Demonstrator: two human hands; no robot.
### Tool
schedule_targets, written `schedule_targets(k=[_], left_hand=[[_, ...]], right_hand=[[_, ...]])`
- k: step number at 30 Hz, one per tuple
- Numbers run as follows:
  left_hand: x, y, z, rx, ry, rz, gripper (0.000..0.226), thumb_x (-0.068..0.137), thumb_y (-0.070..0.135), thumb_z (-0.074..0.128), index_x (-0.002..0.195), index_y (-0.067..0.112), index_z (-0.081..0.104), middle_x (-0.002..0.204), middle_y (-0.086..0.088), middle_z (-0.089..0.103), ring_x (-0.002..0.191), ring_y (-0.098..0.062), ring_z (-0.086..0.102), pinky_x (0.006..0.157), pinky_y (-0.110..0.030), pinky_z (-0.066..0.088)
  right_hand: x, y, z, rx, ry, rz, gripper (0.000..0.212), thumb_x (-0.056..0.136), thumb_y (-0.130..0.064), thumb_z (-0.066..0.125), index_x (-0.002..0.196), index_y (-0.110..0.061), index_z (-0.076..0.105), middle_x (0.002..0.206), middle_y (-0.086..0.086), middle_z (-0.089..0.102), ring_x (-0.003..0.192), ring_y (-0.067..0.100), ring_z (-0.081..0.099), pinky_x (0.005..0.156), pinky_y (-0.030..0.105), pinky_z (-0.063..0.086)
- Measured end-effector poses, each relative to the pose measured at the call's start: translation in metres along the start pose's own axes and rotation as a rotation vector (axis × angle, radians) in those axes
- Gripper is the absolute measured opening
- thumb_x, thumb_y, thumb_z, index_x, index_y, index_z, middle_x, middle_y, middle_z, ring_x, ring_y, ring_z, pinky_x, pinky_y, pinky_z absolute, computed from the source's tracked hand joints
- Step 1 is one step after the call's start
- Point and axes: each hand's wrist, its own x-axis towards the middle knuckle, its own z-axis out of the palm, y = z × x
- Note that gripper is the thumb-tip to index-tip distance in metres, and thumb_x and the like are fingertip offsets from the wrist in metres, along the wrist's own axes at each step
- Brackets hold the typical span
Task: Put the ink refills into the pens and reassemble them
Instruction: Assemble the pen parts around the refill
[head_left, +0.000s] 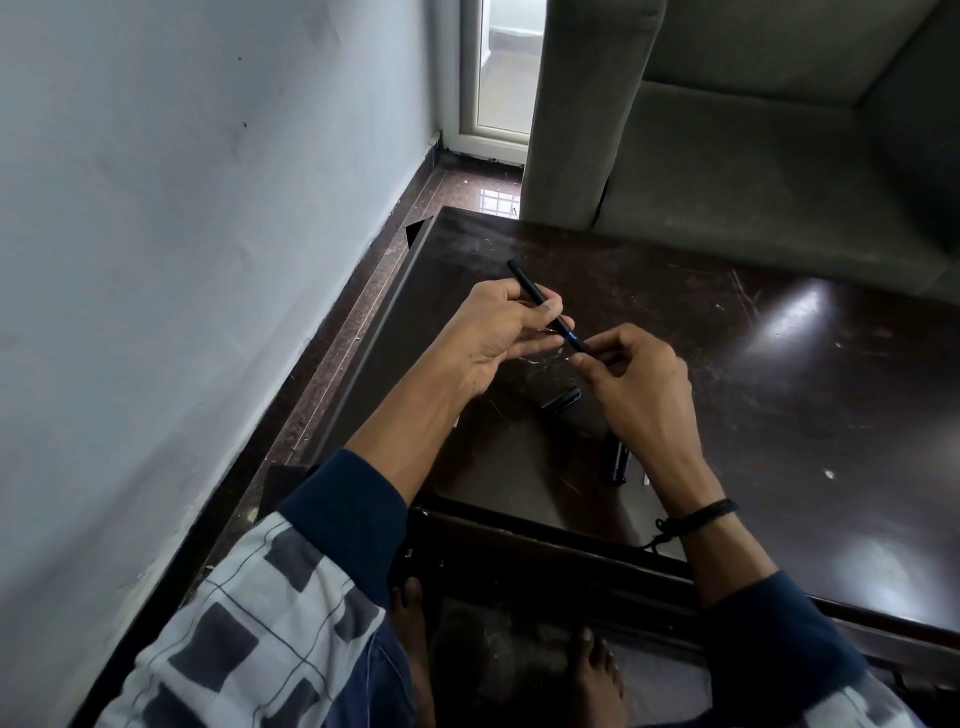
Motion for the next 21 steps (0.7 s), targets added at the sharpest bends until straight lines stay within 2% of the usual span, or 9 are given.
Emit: schedule_targets(k=[4, 9, 15, 18, 19, 21], left_hand=[[-0.0005, 0.0005, -0.0001, 0.004, -0.002, 0.002, 0.011, 0.095, -0.001, 0.064, 0.105, 0.003, 0.067, 0.108, -0.017, 0.072, 0.094, -0.02, 0.077, 0.074, -0.028, 0.062], [-0.0003, 0.0001, -0.0005, 0.013, -0.005, 0.003, 0.01, 0.095, -0.001, 0.064, 0.104, 0.004, 0.067, 0.108, -0.018, 0.073, 0.095, -0.021, 0.076, 0.075, -0.029, 0.063], [0.0001, 0.0, 0.0005, 0.013, -0.002, -0.002, 0.009, 0.095, 0.0, 0.064, 0.103, 0.004, 0.067, 0.11, -0.021, 0.073, 0.097, -0.023, 0.076, 0.076, -0.03, 0.063], [0.0002, 0.0002, 0.0001, 0.012, 0.0, -0.002, 0.009, 0.095, -0.001, 0.064, 0.103, 0.003, 0.067, 0.111, -0.021, 0.072, 0.096, -0.023, 0.076, 0.076, -0.03, 0.063], [0.0002, 0.0003, 0.0001, 0.009, 0.001, -0.001, 0.01, 0.095, -0.001, 0.064, 0.103, 0.003, 0.067, 0.111, -0.022, 0.072, 0.096, -0.023, 0.076, 0.076, -0.03, 0.063], [0.0003, 0.0007, -0.0002, 0.006, 0.005, 0.002, 0.01, 0.095, -0.001, 0.064, 0.104, 0.003, 0.067, 0.112, -0.021, 0.072, 0.096, -0.023, 0.076, 0.076, -0.03, 0.063]], right_hand=[[0.0, -0.0014, 0.0001, 0.018, -0.027, 0.0, 0.009, 0.097, -0.028, 0.07, 0.105, -0.026, 0.072, 0.09, -0.008, 0.072, 0.082, 0.012, 0.07, 0.075, 0.041, 0.062], [-0.0012, -0.0023, -0.0012, 0.009, -0.014, 0.001, 0.011, 0.093, -0.031, 0.074, 0.103, -0.028, 0.069, 0.09, -0.012, 0.07, 0.082, 0.009, 0.068, 0.073, 0.035, 0.059], [-0.0007, -0.0028, -0.0004, 0.004, -0.035, 0.002, 0.012, 0.099, -0.031, 0.066, 0.108, -0.024, 0.071, 0.09, -0.005, 0.072, 0.079, 0.013, 0.07, 0.069, 0.034, 0.058], [-0.0008, -0.0036, -0.0014, 0.007, -0.038, -0.017, 0.017, 0.094, -0.034, 0.072, 0.109, -0.03, 0.065, 0.091, -0.012, 0.068, 0.081, 0.002, 0.064, 0.064, 0.022, 0.048], [-0.001, -0.0038, -0.0023, 0.009, -0.04, -0.012, 0.02, 0.092, -0.033, 0.075, 0.108, -0.032, 0.064, 0.091, -0.014, 0.066, 0.082, 0.0, 0.062, 0.064, 0.021, 0.045], [-0.0008, -0.0026, -0.0028, 0.008, -0.033, 0.008, 0.02, 0.09, -0.031, 0.078, 0.105, -0.031, 0.064, 0.091, -0.013, 0.066, 0.082, 0.004, 0.064, 0.067, 0.025, 0.049]])
